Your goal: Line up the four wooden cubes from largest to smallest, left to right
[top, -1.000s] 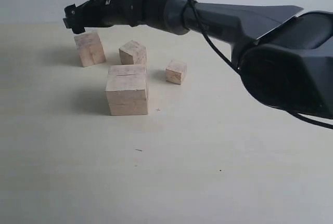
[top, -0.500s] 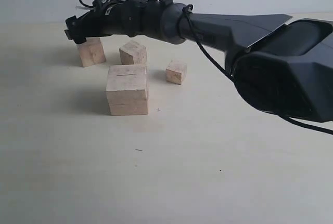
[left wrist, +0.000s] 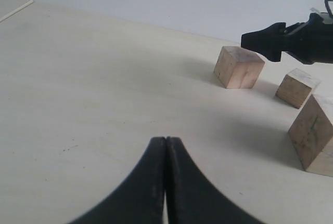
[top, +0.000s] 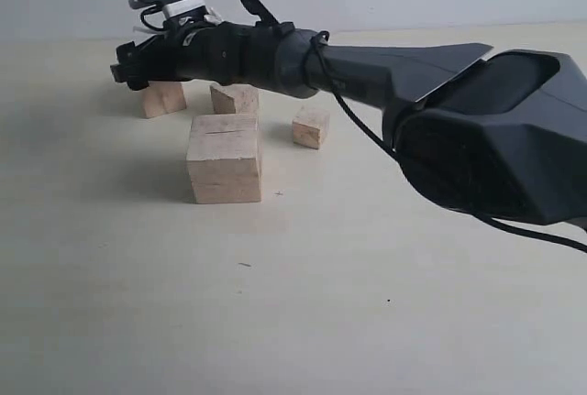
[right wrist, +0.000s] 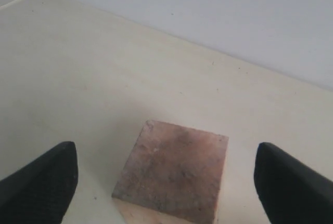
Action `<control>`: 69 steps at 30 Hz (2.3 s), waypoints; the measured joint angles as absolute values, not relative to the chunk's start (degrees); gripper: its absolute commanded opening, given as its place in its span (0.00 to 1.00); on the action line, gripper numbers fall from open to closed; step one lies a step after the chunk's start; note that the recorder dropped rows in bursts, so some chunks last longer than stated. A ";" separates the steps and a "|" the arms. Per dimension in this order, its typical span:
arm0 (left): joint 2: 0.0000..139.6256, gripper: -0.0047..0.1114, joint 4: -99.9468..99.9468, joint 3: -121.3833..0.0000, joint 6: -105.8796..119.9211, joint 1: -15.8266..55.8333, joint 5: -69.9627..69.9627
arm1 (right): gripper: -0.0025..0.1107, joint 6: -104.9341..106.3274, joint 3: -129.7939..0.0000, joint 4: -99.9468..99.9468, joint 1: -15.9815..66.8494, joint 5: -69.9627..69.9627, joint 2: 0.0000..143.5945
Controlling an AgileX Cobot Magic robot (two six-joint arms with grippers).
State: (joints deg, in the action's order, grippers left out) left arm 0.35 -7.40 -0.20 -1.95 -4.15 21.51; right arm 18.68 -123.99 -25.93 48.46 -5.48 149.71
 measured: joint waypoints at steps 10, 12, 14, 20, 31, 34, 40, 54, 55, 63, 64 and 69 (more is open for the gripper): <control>0.35 0.04 -7.40 -0.20 -1.95 -4.15 21.51 | 0.77 18.68 -126.63 -25.92 48.80 -8.73 148.25; 0.35 0.04 -7.40 -0.20 -1.95 -4.15 21.51 | 0.77 18.68 -127.66 -25.80 48.80 -8.73 148.82; 0.35 0.04 -7.40 -0.20 -1.95 -4.15 21.51 | 0.77 18.68 -127.82 -25.80 48.80 -8.61 149.00; 0.35 0.04 -7.40 -0.20 -1.95 -4.15 21.51 | 0.77 18.68 -127.94 -25.80 48.80 -8.23 149.10; 0.35 0.04 -7.40 -0.20 -1.95 -4.02 21.51 | 0.77 18.68 -128.15 -25.80 48.80 -8.82 150.77; 0.35 0.04 -7.40 -0.20 -1.95 -4.02 21.51 | 0.77 18.68 -128.15 -25.80 48.80 -8.93 150.90; 0.35 0.04 -7.40 -0.20 -1.95 -4.02 21.51 | 0.77 18.68 -128.15 -25.80 48.80 -8.93 150.90; 0.35 0.04 -7.40 -0.20 -1.95 -3.97 21.39 | 0.77 18.68 -128.15 -25.91 48.80 -8.93 150.90; 0.35 0.04 -7.40 -0.20 -1.95 -3.88 21.39 | 0.77 18.68 -128.15 -25.91 48.80 -8.93 150.90; 0.35 0.04 -7.40 -0.20 -1.95 -3.88 21.39 | 0.77 18.82 -128.15 -25.99 48.80 -8.72 150.90; 0.35 0.04 -7.40 -0.20 -1.95 -3.88 21.39 | 0.77 18.82 -128.15 -25.99 48.80 -8.50 150.90; 0.35 0.04 -7.40 -0.20 -1.95 -3.88 21.39 | 0.77 21.42 -128.15 -25.99 48.80 -6.82 151.03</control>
